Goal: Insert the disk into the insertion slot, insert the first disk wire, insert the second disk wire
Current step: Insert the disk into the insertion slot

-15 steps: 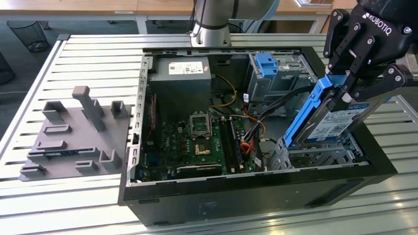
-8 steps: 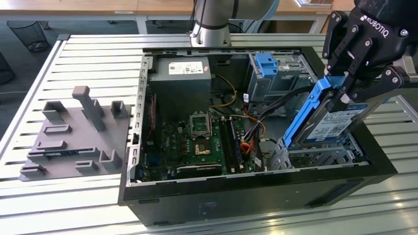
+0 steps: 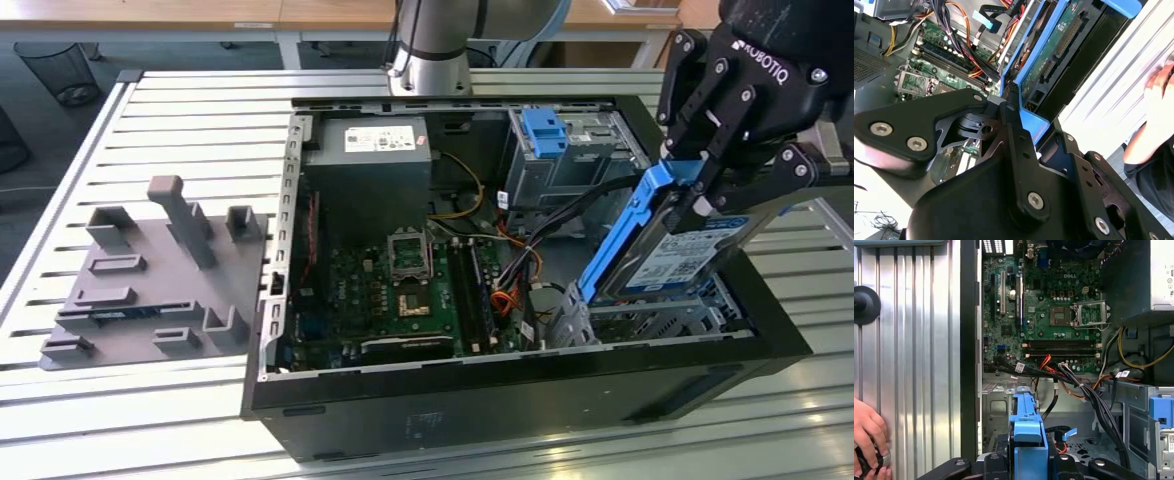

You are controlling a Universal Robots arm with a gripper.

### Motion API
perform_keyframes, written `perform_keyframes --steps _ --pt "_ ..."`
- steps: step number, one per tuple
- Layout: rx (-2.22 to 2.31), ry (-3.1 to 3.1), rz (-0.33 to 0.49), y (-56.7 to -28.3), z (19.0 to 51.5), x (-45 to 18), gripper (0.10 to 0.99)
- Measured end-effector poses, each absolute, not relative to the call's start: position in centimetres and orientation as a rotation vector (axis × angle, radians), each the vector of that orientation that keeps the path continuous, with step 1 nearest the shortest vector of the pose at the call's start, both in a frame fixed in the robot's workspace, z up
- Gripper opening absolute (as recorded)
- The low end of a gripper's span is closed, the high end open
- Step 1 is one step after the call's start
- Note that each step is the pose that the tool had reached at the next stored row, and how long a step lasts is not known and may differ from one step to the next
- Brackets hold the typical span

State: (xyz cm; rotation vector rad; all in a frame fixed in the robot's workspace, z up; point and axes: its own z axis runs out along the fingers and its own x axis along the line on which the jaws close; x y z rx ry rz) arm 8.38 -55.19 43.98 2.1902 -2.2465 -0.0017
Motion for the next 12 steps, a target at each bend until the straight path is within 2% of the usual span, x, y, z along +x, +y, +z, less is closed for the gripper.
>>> perform_keyframes --steps 12 --pt "2.184 -2.251 -0.004 -55.19 43.14 8.38 0.365"
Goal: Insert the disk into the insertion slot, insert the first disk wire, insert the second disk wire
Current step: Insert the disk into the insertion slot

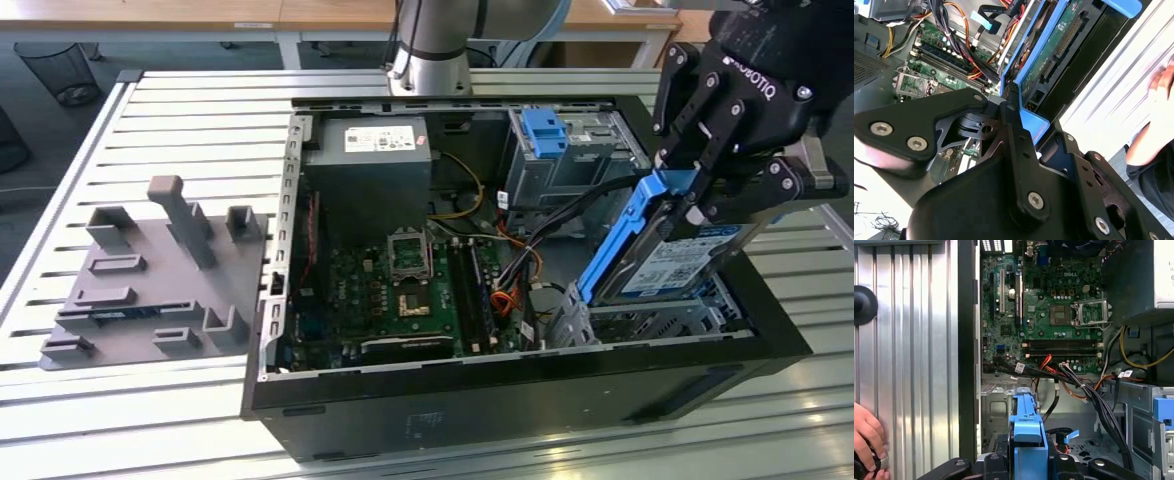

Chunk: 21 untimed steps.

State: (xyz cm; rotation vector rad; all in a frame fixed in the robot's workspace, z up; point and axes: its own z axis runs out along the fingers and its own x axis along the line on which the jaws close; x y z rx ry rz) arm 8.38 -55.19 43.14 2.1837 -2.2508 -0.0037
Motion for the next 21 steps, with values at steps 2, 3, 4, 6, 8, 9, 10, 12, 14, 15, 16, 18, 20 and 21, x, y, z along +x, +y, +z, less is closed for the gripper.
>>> perform_keyframes --steps 2,3,4,6,8,9,10,12,14,15,16,18,20,21 --pt "2.183 -2.25 -0.005 -55.2 43.0 8.4 0.365" --pt "2.183 -2.25 -0.006 -55.2 42.9 8.4 0.365" --pt "2.182 -2.249 -0.007 -55.2 42.8 8.4 0.365" --pt "2.181 -2.248 -0.009 -55.2 42.6 8.4 0.365" --pt "2.181 -2.248 -0.011 -55.2 42.4 8.4 0.365" --pt "2.18 -2.247 -0.011 -55.2 42.4 8.4 0.365" --pt "2.18 -2.247 -0.012 -55.2 42.3 8.4 0.365" --pt "2.18 -2.247 -0.013 -55.2 42.1 8.4 0.365" --pt "2.18 -2.246 -0.015 -55.2 41.9 8.4 0.365" --pt "2.18 -2.246 -0.015 -55.2 41.8 8.4 0.365" --pt "2.18 -2.246 -0.016 -55.2 41.8 8.4 0.365" --pt "2.18 -2.246 -0.017 -55.2 41.6 8.4 0.365" --pt "2.18 -2.247 -0.019 -55.2 41.5 8.4 0.365" --pt "2.18 -2.247 -0.019 -55.2 41.4 8.4 0.365"
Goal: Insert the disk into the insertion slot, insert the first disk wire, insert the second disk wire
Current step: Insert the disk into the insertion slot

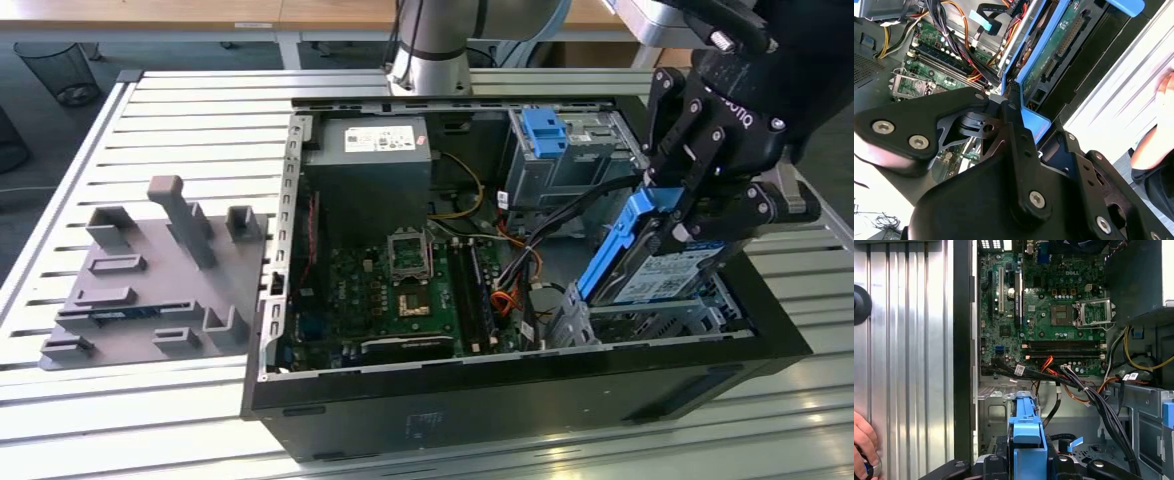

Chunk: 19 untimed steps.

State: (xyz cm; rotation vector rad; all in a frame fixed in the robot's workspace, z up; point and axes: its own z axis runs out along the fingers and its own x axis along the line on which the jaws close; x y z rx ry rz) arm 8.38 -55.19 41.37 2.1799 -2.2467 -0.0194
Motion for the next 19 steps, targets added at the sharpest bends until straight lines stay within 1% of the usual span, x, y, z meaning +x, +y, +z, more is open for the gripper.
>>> perform_keyframes --steps 19 --pt "2.179 -2.246 -0.022 -55.2 40.0 8.4 0.365"
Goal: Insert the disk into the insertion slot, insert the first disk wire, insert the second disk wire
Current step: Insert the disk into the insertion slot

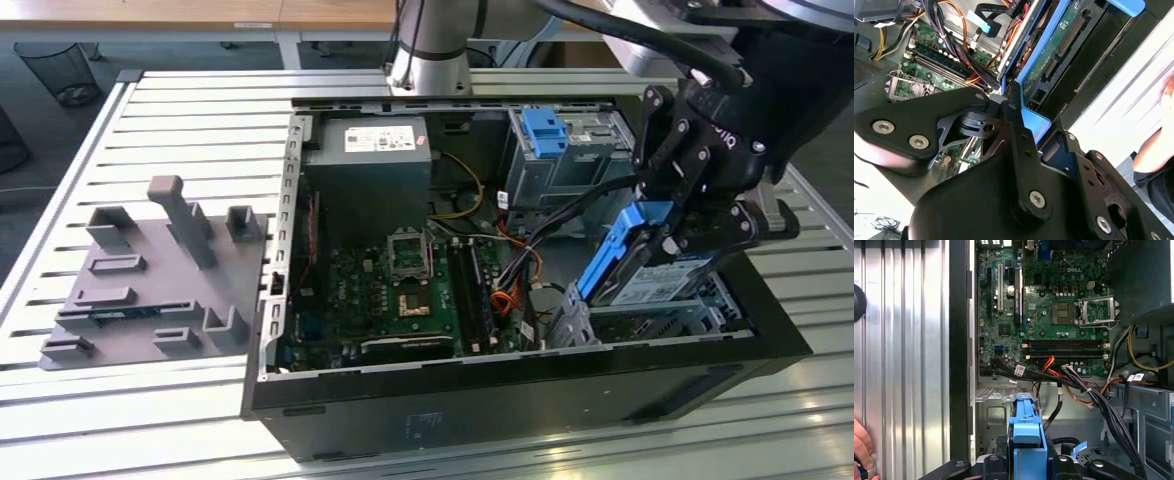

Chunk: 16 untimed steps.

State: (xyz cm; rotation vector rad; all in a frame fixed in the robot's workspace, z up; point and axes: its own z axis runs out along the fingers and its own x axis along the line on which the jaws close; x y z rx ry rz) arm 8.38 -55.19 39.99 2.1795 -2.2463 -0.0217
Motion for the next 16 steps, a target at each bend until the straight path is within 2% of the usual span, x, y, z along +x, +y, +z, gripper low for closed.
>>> perform_keyframes --steps 16 --pt "2.178 -2.245 -0.025 -55.2 38.9 8.4 0.365"
